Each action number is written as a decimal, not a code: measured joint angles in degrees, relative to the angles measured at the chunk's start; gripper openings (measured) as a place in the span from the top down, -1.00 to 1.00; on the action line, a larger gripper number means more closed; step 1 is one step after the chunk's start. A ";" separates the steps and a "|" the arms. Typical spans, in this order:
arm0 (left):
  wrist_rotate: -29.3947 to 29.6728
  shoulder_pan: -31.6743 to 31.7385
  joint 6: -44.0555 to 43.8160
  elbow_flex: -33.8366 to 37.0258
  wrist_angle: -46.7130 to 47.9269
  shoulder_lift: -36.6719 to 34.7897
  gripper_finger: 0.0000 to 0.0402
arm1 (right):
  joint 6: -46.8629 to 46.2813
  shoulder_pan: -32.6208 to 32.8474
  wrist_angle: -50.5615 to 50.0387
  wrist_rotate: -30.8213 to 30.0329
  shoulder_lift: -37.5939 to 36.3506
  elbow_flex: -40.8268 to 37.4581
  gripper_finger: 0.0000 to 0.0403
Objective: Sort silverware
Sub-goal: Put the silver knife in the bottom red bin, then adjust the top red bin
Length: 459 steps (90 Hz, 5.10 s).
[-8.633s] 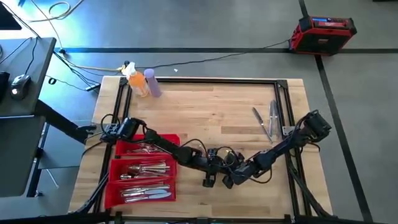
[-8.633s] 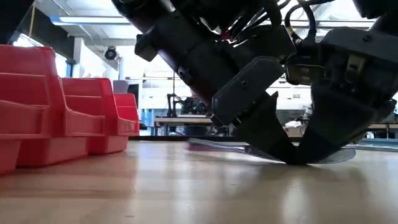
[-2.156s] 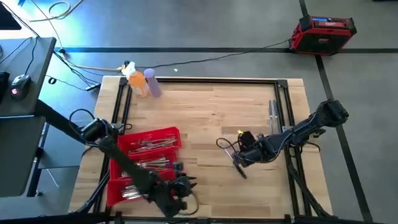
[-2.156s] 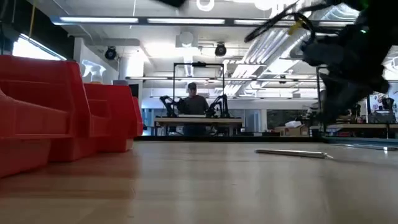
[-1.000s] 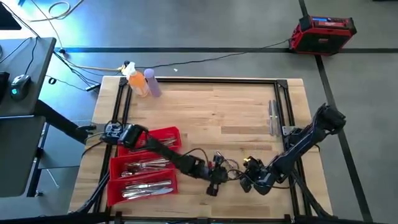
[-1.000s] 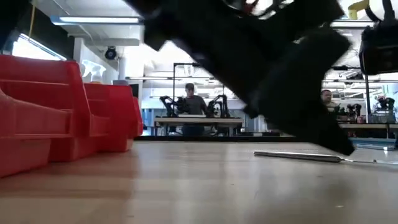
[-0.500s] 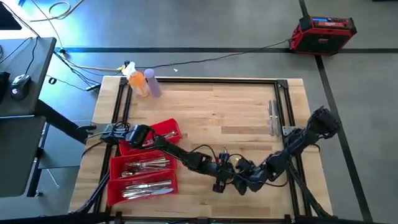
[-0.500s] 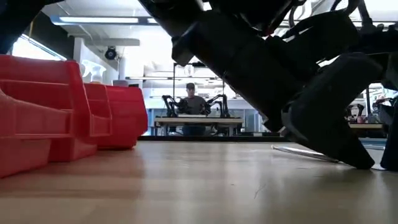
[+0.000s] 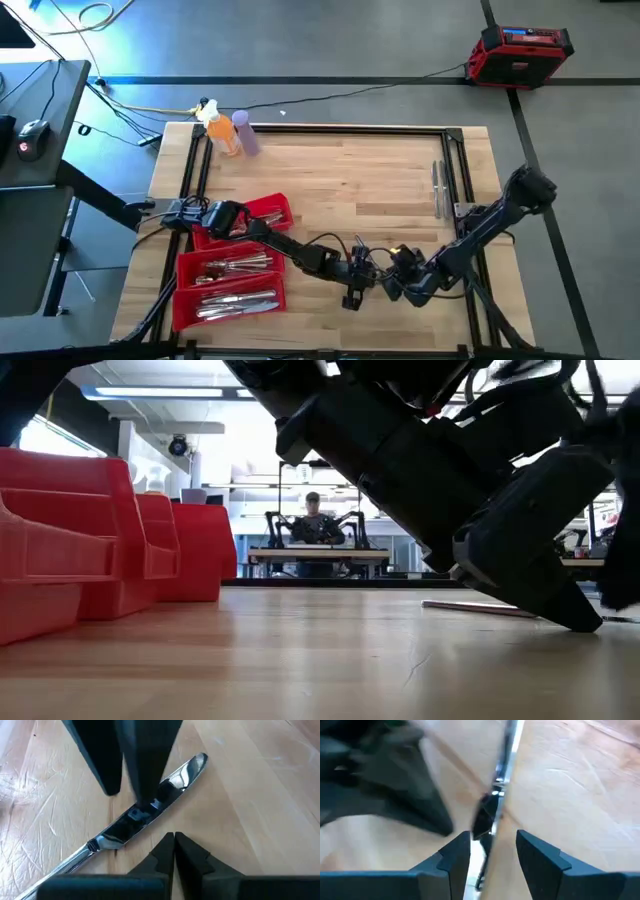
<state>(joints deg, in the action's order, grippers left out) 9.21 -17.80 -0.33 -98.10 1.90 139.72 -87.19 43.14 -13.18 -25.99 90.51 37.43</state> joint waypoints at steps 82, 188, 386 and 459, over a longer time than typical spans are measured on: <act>1.23 0.35 -2.65 0.24 0.20 0.63 1.00 | 22.31 -1.55 13.64 5.68 9.95 0.59 0.84; 4.02 -0.02 3.82 7.30 19.89 -9.53 0.39 | 23.18 -0.32 10.23 3.11 9.97 1.90 1.00; 7.52 -50.15 -80.38 23.82 65.31 -39.75 0.65 | 64.16 8.23 0.05 -31.32 6.74 39.52 0.39; 16.69 -64.76 -95.50 23.80 58.40 -47.36 0.49 | 39.57 -43.49 5.86 17.50 26.83 39.54 0.39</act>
<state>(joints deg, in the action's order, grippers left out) 25.91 -82.56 -95.84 -74.30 60.30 92.36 -47.62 -0.35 -7.32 -8.49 117.34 76.97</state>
